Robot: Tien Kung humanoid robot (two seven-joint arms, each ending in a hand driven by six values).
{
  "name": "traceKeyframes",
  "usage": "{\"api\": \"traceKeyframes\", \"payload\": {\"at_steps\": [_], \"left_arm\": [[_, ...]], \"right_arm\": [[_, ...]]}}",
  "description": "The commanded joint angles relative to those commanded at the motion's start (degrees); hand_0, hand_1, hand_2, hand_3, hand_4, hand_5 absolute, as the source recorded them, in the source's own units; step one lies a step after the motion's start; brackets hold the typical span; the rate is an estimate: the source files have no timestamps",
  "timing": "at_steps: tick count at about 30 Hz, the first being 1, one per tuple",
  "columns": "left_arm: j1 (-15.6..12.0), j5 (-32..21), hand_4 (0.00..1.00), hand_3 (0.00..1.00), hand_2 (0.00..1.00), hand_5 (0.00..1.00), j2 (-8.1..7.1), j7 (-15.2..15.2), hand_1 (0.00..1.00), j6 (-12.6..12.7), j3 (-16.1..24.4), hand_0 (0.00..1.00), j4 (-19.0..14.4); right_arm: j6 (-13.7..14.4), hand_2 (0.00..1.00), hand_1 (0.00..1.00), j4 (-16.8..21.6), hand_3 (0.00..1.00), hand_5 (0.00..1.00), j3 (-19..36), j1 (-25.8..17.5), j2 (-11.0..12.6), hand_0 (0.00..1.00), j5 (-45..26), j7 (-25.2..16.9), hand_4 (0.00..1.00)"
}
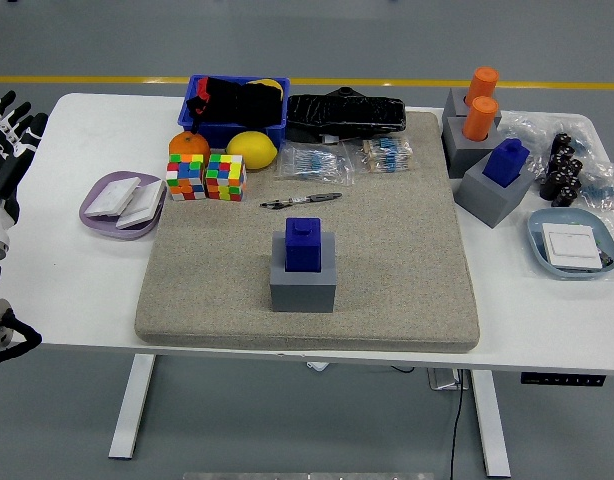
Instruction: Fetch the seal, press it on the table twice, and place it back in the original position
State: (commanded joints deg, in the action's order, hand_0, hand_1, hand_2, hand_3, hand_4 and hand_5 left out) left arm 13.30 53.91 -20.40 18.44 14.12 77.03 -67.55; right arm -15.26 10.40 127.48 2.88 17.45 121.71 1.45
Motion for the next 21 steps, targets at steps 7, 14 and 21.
{"api": "traceKeyframes", "payload": {"at_steps": [7, 14, 21], "left_arm": [[0.5, 0.2, 0.953, 0.946, 0.903, 0.58, 0.08, 0.0, 0.92, 0.0, 0.0, 0.878, -0.4], [-0.1, 0.3, 0.952, 0.946, 0.903, 0.577, -0.19, -0.2, 0.92, 0.0, 0.7, 0.878, -0.8], [0.9, 0.3, 0.952, 0.946, 0.902, 0.576, -0.53, -0.4, 0.921, 0.0, 0.7, 0.878, -1.0]], "right_arm": [[0.1, 0.661, 0.682, -0.1, 0.614, 0.448, 0.0, 0.0, 0.1, 0.784, 0.2, -0.1, 0.778], [-0.1, 0.661, 0.682, 0.2, 0.615, 0.448, -1.3, 0.9, 0.6, 0.784, -1.1, -0.3, 0.777], [0.0, 0.661, 0.681, 0.1, 0.614, 0.447, -0.8, 0.9, 1.1, 0.783, -0.7, -0.4, 0.775]]}}
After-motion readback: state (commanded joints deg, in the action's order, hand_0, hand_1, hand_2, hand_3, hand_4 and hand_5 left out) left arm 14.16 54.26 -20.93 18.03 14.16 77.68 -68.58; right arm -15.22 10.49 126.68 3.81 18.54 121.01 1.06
